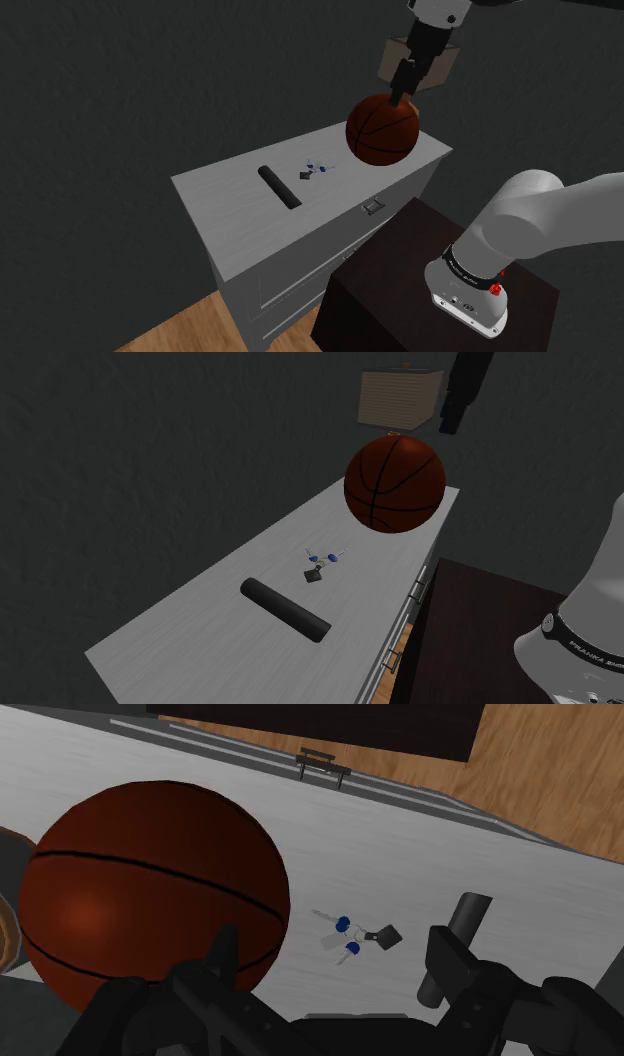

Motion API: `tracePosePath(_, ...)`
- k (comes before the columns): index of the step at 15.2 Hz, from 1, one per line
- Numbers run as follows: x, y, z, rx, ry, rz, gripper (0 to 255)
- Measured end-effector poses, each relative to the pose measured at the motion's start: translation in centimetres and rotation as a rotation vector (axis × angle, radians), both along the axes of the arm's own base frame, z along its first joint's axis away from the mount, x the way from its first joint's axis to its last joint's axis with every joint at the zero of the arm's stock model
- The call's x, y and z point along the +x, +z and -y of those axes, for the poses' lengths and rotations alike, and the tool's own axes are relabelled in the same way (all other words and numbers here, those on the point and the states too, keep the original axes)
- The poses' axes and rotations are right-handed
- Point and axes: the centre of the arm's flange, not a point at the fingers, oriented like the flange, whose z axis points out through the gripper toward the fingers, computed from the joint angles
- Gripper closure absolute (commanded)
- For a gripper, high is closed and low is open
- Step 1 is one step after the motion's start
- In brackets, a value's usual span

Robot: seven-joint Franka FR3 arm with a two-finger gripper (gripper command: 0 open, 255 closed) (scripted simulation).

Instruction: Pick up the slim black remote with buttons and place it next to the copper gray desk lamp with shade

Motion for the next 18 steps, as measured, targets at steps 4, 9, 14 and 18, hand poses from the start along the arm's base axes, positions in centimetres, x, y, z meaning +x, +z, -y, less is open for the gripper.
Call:
tracePosePath(4,0.9,-1.7,-1.6,0.008,-0.021,-0.007,0)
tracePosePath(9,3.6,-6.1,-5.1,0.028,-0.071,-0.022,0)
tracePosePath(14,6.6,-10.6,-9.0,0.048,-0.123,-0.036,0)
tracePosePath(18,8.9,-14.7,-12.2,0.063,-0.164,-0.05,0)
